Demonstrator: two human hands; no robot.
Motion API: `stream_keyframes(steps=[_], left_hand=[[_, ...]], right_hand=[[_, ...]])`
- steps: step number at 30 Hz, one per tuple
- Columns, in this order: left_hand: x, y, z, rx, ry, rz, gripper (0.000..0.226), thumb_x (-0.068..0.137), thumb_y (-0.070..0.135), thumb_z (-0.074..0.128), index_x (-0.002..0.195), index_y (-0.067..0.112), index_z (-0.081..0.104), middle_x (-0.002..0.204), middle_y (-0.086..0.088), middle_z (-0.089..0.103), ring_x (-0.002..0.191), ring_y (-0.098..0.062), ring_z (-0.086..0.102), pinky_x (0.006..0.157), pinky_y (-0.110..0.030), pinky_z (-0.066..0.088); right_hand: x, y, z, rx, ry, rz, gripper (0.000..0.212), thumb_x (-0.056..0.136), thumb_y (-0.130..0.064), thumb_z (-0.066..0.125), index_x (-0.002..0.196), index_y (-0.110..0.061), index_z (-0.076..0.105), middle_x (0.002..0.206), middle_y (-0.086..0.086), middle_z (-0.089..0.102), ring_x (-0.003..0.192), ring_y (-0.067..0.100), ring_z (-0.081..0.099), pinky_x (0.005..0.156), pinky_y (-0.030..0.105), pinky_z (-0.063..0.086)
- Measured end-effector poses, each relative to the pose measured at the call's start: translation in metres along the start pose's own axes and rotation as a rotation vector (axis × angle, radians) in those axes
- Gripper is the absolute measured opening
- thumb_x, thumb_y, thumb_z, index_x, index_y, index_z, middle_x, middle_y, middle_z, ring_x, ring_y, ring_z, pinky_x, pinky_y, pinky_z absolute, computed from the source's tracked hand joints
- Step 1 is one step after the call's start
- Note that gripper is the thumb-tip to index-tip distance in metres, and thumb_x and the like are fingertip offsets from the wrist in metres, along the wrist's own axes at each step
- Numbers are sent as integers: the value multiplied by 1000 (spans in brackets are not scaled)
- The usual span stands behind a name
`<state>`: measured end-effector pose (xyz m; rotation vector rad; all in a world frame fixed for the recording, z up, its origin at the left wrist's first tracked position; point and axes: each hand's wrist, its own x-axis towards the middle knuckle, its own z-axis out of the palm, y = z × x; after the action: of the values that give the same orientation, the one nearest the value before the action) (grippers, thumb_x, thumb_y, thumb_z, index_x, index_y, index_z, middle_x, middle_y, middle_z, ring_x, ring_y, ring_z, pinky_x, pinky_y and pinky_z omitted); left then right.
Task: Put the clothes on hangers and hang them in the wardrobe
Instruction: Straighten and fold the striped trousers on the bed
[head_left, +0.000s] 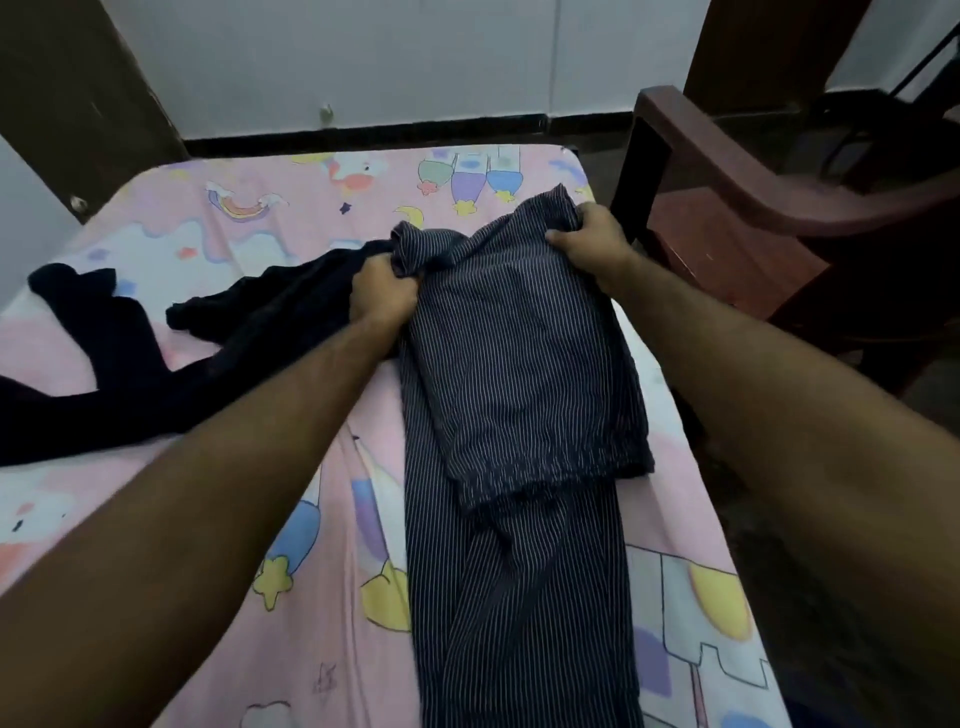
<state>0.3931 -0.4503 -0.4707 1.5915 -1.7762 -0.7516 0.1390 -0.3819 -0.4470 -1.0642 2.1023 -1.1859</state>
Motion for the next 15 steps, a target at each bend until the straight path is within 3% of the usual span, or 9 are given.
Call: stream_keyframes(steps=[2,4,7,10,13,15], left_hand=[[29,-8,4,28,-53,7,33,88,32,72,114,12,68,114,-12,71,108,-31,65,85,-35,51],[49,-24,7,-45,-208,-17,67,72,53,83,120,10,63,118,-7,70,111,-26,66,96,-38,52],[48,-46,1,-177,-391,-1,97,56,65,87,131,13,53,128,0,65,117,-17,63,106,-44,49],[-10,-49,-15,-365,-467,38,84,81,32,82,146,12,32,145,-7,49,129,-21,54,109,-44,46],[-95,-68,-21,-344,-362,170,79,87,13,74,151,14,27,151,-3,32,134,-19,44,110,-37,41],[-153,-85,-22,-169,-236,293,67,88,6,71,145,15,37,139,2,34,129,-16,42,110,-32,36]], right_hand=[[4,4,7,-77,-16,21,55,93,-27,71,135,-4,45,131,15,58,115,30,59,100,44,50],[-14,18,14,-215,-45,-8,73,94,-34,70,145,-2,31,144,18,42,128,35,48,105,45,44],[-90,38,16,-577,-11,-368,71,92,-43,66,148,-14,35,153,12,32,138,36,33,108,54,34],[-190,44,18,-712,-155,-719,58,91,-56,55,138,-21,48,144,4,40,129,29,39,104,49,40],[-257,49,34,-913,-359,-689,85,86,-75,45,151,-20,36,149,2,39,131,26,39,106,47,37],[-264,52,45,-1012,-371,-616,84,90,-70,47,155,-19,31,153,3,37,134,30,39,106,48,35]])
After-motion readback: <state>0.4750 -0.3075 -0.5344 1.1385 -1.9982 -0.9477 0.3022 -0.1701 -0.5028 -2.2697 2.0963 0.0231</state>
